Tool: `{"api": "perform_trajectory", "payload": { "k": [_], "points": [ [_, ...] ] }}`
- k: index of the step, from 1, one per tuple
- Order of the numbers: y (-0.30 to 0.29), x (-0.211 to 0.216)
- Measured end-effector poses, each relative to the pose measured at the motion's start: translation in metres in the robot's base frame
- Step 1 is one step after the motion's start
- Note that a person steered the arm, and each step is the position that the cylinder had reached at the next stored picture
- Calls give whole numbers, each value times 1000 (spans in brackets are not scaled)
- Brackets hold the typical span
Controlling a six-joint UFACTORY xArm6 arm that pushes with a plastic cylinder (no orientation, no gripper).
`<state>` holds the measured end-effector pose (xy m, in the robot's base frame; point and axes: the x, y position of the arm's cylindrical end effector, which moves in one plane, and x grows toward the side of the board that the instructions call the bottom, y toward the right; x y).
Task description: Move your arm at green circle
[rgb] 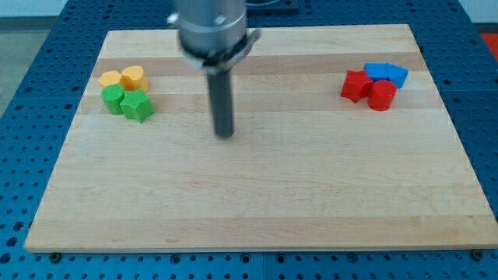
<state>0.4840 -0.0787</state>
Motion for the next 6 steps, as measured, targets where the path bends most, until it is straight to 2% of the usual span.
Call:
{"api": "perform_trajectory", "payload": {
  "k": [1, 2, 3, 4, 5, 6],
  "points": [
    [-75, 43],
    [-153, 55],
    [-212, -5],
    [-225, -24],
    [-225, -66],
    [-224, -68]
  ]
}}
